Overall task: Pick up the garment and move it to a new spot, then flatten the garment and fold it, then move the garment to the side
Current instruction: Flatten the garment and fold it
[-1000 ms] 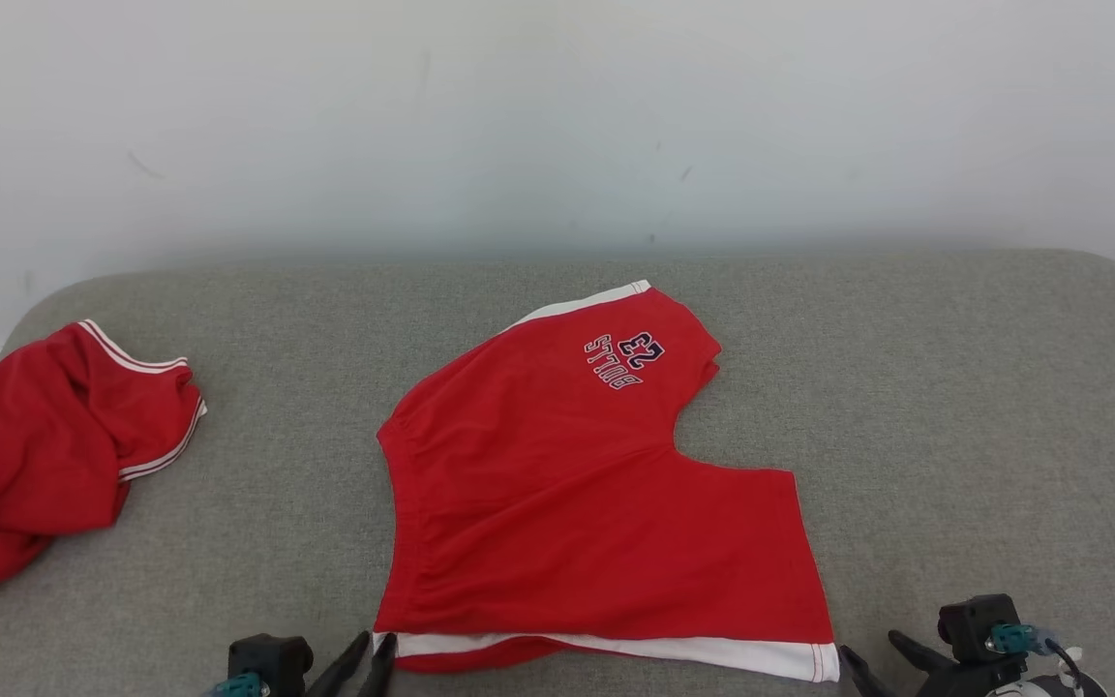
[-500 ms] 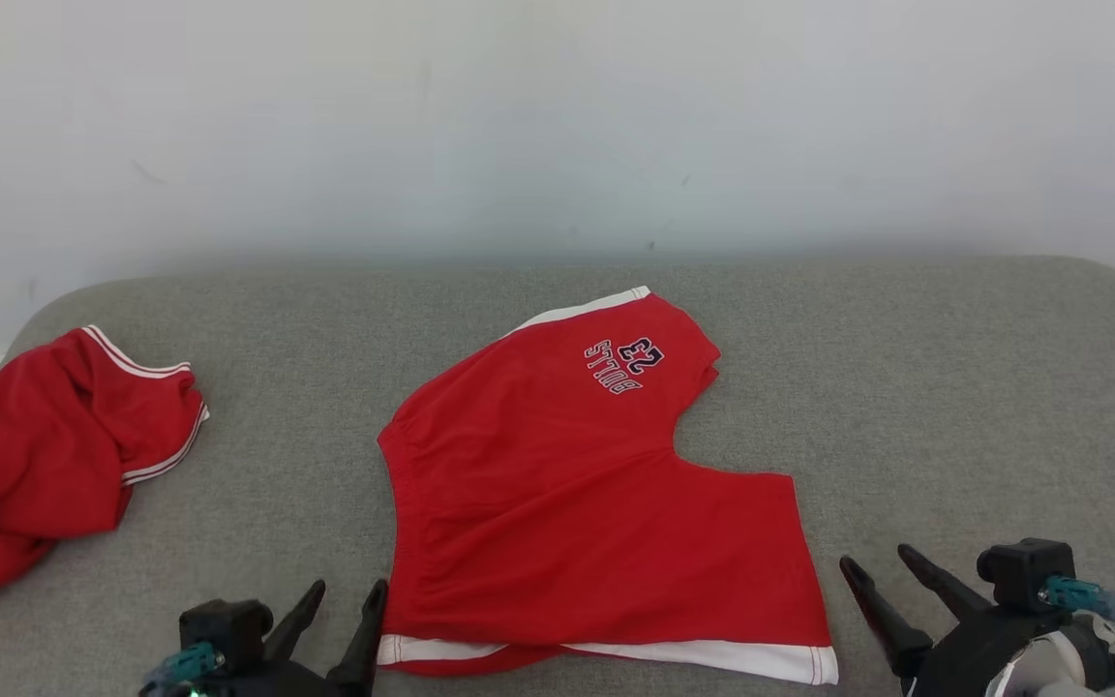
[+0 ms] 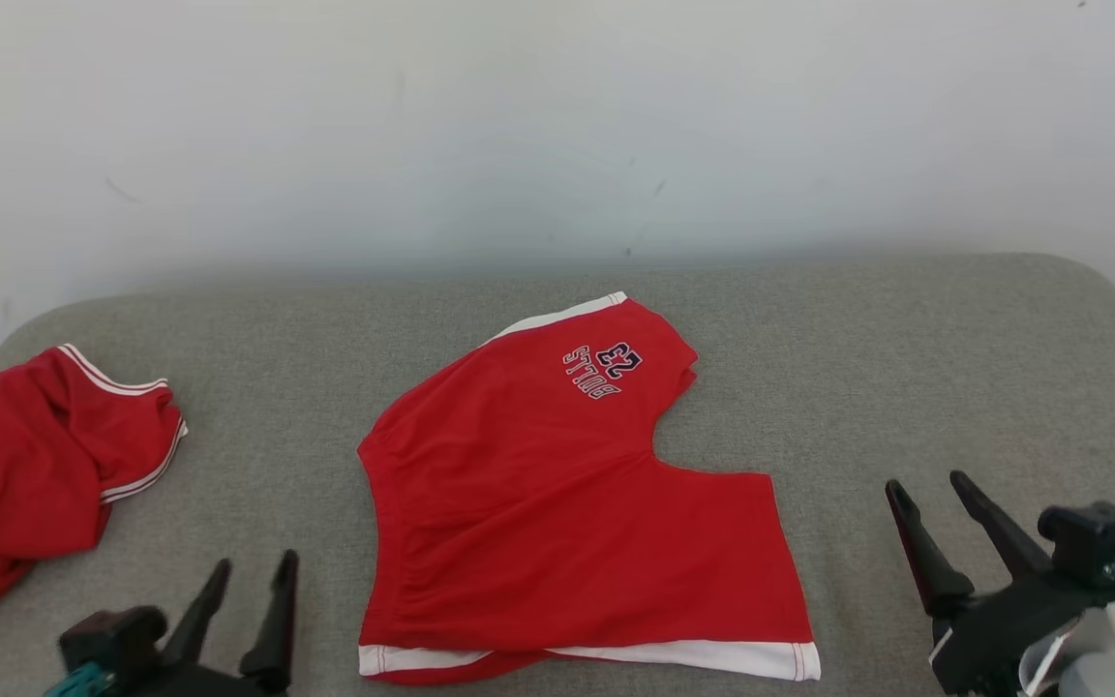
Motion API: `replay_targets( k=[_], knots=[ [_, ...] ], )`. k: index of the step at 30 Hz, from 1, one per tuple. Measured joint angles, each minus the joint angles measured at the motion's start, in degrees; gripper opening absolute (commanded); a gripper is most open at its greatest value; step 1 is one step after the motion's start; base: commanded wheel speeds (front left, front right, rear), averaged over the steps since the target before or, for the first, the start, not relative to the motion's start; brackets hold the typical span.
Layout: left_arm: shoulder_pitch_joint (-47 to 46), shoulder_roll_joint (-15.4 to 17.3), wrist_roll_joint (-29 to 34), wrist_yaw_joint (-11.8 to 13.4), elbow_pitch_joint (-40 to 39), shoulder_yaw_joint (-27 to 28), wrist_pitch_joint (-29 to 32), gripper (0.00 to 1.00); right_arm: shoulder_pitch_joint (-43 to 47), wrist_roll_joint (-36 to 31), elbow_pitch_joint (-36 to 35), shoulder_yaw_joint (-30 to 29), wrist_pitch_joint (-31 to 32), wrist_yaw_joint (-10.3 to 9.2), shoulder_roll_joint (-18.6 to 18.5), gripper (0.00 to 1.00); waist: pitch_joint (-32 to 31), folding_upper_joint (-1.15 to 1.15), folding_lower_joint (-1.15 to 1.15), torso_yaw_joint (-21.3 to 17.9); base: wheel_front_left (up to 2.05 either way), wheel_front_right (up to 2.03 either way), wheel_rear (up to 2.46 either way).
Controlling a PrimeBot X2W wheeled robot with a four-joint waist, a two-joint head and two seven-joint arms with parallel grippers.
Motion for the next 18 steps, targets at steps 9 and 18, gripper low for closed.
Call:
replay_targets(
  k=[9,18],
  knots=[
    [5.78,-2.72,6.80,0.01,-1.88,9.14,-0.01,1.00,7.49,-3.04,-3.58,-6.99,-0.02,-0.99,0.47,1.00,0.18,0.00,0.00,-0.42,0.00,0.00,0.00],
    [8.62,-4.48,13.97,0.01,-3.60,13.40,-0.01,1.00,10.63,-8.60,-5.89,-13.39,-0.01,-1.00,3.97,1.00,0.50,0.00,0.00,-0.45,0.00,0.00,0.00]
  ],
)
